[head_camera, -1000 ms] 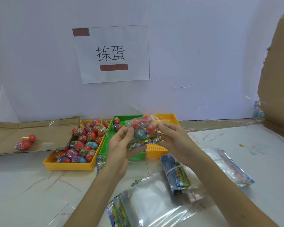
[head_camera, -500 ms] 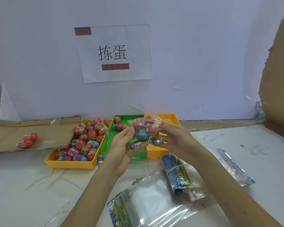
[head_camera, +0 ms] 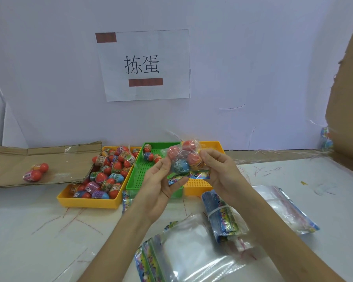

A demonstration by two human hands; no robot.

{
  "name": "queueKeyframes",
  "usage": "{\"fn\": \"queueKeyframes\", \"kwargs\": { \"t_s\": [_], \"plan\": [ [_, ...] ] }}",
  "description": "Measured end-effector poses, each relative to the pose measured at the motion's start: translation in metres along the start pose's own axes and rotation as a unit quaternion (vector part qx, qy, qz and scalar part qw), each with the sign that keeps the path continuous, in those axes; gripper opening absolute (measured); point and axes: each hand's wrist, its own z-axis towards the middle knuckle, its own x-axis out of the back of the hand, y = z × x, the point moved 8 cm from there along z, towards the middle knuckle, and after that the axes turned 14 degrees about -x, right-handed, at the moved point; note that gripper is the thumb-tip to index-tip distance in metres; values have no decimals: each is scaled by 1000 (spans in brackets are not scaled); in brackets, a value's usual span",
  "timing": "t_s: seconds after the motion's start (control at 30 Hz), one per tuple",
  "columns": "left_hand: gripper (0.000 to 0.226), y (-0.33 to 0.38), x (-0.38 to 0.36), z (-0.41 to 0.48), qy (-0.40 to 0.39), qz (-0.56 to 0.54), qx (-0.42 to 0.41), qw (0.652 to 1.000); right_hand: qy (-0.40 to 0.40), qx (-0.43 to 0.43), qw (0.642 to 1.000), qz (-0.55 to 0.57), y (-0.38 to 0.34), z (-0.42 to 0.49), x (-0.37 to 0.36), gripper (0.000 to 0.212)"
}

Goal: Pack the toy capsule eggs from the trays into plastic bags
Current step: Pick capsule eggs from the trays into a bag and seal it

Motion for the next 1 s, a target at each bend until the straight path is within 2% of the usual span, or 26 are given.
{"fn": "queueKeyframes", "kwargs": {
  "t_s": [0.1, 0.27, 0.33, 0.43, 0.5, 0.57, 0.63, 0.73, 0.9, 1.0],
  "plan": [
    [35, -2, 1, 0, 2, 3, -6, 1000, 0, -15, 1000, 23, 4, 0, 0, 9],
    [50, -3, 1, -1, 9, -6, -11, 1000, -33, -59, 995, 79, 10, -1, -8, 15],
    [40, -7, 0, -3, 7, -32, -6, 999, -45, -75, 990, 109, 12, -1, -8, 21],
    [27, -9, 0, -3, -1, -46, -1, 999, -54, -88, 987, 125, 12, -3, -10, 18],
    [27, -8, 3, -3, 5, -32, -3, 999, -30, -74, 992, 95, 12, -1, -7, 13],
    [30, -8, 7, -2, 18, -1, -9, 1000, 52, -32, 998, 1, 8, 1, 7, 6],
    [34, -10, 7, -3, 23, 16, -18, 999, 104, 7, 993, -57, 3, 1, 15, 12],
    [45, -10, 0, -7, 2, 18, -15, 1000, 67, 10, 995, -68, 2, 0, 6, 13],
    [51, -7, 1, -9, -36, 17, 7, 999, 65, 24, 993, -97, -1, -1, 5, 15],
    [32, 11, 1, -5, -44, 101, -76, 991, 50, 57, 990, -122, -15, -8, 1, 21]
  ]
}}
